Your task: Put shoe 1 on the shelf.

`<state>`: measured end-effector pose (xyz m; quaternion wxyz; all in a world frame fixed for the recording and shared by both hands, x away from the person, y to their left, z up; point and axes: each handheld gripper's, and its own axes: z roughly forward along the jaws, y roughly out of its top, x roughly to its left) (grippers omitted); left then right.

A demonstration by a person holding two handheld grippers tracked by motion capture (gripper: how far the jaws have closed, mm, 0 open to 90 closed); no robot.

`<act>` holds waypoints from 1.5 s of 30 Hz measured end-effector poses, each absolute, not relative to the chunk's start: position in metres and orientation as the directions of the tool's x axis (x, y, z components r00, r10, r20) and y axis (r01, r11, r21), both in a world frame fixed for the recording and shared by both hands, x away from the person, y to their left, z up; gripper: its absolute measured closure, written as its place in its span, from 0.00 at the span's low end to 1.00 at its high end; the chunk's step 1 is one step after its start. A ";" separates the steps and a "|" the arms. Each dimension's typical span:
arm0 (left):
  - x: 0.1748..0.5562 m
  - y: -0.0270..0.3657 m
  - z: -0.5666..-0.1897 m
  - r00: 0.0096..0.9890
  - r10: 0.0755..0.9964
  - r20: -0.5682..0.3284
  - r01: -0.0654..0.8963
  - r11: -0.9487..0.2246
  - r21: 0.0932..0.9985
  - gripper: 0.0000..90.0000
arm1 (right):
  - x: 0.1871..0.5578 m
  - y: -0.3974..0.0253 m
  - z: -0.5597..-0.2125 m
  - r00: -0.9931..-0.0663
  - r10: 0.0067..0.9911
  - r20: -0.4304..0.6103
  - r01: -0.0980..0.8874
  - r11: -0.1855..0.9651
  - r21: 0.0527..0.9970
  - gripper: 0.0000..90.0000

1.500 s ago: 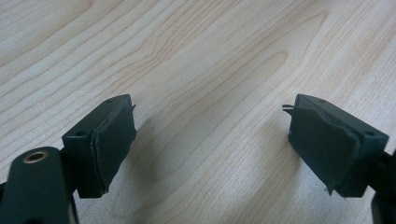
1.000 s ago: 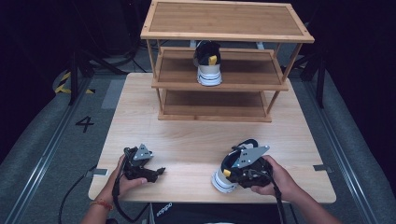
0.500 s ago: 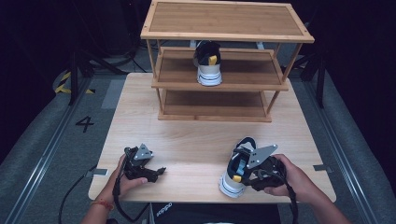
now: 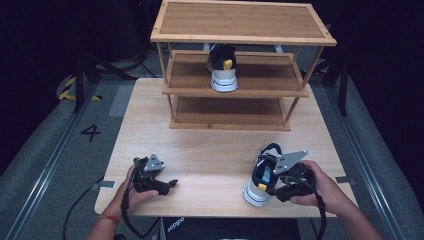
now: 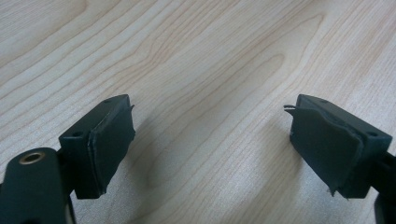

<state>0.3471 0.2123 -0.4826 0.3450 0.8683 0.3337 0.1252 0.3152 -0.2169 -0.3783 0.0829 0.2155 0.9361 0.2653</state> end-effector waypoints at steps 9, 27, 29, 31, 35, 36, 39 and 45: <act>0.347 0.212 -0.483 0.746 0.666 -0.012 0.493 -0.539 0.683 0.16 | 0.319 -0.190 -0.391 -0.880 0.474 0.019 0.410 0.739 0.534 0.41; 0.349 0.209 -0.483 0.749 0.662 -0.016 0.494 -0.542 0.680 0.15 | 0.316 -0.185 -0.396 -0.900 0.427 0.092 0.409 0.750 0.520 0.36; 0.349 0.209 -0.483 0.749 0.662 -0.017 0.494 -0.542 0.680 0.15 | 0.317 -0.179 -0.398 -0.899 0.429 0.087 0.411 0.758 0.507 0.38; 0.349 0.210 -0.483 0.751 0.660 -0.017 0.493 -0.543 0.680 0.15 | 0.321 -0.172 -0.402 -0.888 0.449 0.099 0.434 0.750 0.499 0.43; 0.349 0.210 -0.483 0.753 0.658 -0.018 0.492 -0.545 0.679 0.15 | 0.329 -0.172 -0.408 -0.867 0.481 0.132 0.475 0.714 0.514 0.58; 0.349 0.210 -0.483 0.752 0.659 -0.018 0.493 -0.545 0.678 0.15 | 0.329 -0.172 -0.410 -0.870 0.476 0.129 0.470 0.719 0.512 0.65; 0.349 0.210 -0.483 0.753 0.657 -0.018 0.492 -0.545 0.679 0.15 | 0.326 -0.174 -0.413 -0.887 0.448 0.114 0.439 0.739 0.511 0.73; 0.349 0.210 -0.483 0.755 0.656 -0.018 0.490 -0.545 0.680 0.15 | 0.323 -0.183 -0.410 -0.904 0.409 0.127 0.415 0.765 0.492 0.67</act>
